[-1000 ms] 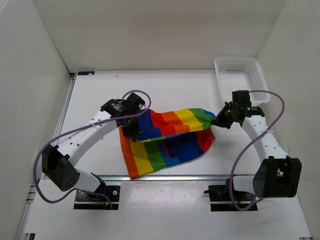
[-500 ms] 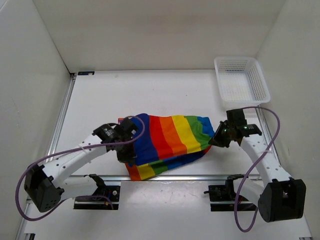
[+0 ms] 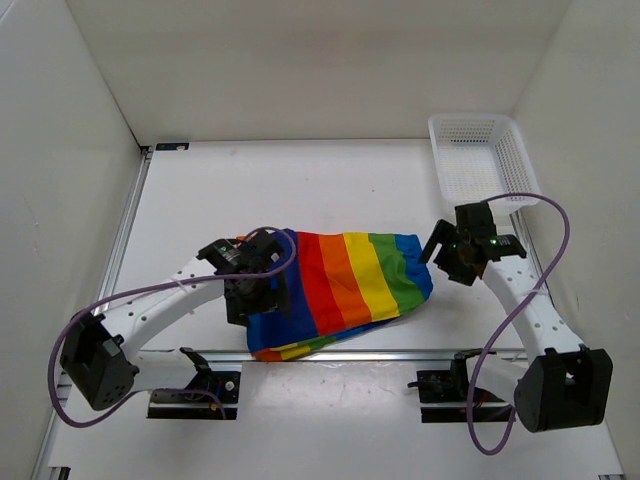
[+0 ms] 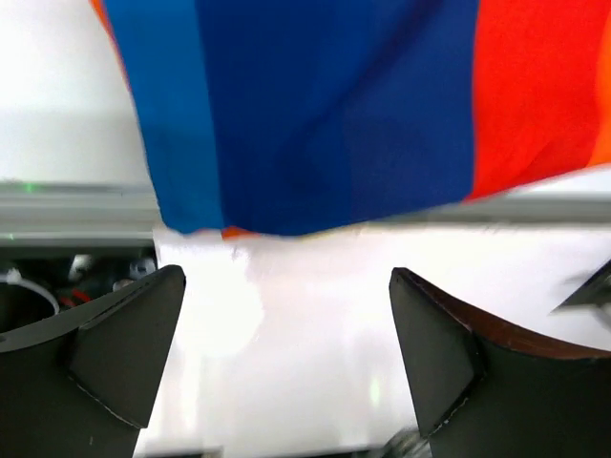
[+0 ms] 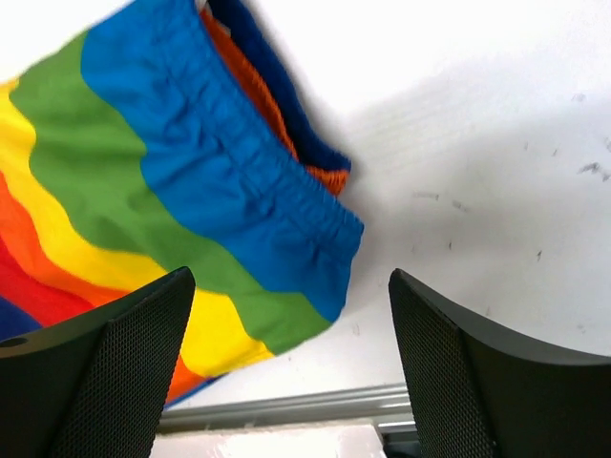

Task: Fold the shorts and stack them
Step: Fold the shorts

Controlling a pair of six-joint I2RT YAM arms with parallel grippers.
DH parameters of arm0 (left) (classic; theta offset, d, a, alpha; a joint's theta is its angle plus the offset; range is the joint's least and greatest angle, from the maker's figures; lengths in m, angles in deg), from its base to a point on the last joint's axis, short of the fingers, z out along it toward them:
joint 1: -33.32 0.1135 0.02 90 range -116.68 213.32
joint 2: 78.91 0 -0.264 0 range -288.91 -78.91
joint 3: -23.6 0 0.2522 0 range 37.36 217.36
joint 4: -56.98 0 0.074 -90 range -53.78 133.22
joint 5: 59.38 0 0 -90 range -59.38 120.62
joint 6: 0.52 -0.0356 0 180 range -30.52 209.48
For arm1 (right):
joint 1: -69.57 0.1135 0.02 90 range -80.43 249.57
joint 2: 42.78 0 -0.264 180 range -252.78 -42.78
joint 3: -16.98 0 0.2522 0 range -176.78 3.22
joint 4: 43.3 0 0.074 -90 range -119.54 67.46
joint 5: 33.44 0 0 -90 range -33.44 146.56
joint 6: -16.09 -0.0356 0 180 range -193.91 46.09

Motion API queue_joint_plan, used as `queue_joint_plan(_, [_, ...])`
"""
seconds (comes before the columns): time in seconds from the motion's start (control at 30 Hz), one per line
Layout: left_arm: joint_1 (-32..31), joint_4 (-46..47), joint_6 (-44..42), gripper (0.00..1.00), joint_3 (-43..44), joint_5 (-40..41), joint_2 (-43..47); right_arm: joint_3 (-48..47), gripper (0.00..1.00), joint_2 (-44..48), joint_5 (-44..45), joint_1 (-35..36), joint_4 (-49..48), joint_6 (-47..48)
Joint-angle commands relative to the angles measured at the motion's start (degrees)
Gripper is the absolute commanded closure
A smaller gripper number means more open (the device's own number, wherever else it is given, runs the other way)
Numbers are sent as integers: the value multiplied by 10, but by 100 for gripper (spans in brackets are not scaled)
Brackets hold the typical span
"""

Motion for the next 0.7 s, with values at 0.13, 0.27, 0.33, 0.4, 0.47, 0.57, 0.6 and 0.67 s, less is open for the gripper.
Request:
queue_joint_plan(0.13, [101, 79, 11, 0, -101, -5, -7, -51, 10, -133, -1, -14, -50, 39])
queue_joint_plan(0.27, [112, 142, 23, 0, -127, -46, -41, -56, 7, -192, -32, -14, -77, 58])
queue_joint_plan(0.33, [112, 161, 23, 0, -133, -47, -62, -48, 7, -205, -37, -14, -89, 58])
queue_joint_plan(0.4, [112, 183, 38, 0, -143, -75, -73, -36, 9, -219, -48, -14, -102, 58])
queue_joint_plan(0.47, [112, 224, 43, 6, -149, -95, -88, -19, 13, -227, -65, -14, -124, 58])
queue_joint_plan(0.57, [112, 237, 39, 22, -149, -106, -113, 5, 25, -233, -98, -14, -147, 41])
queue_joint_plan(0.6, [112, 237, 26, 25, -138, -112, -130, 13, 31, -233, -109, -14, -154, 33])
queue_joint_plan(0.67, [112, 237, 15, 32, -133, -112, -145, 38, 40, -227, -124, -14, -167, 23])
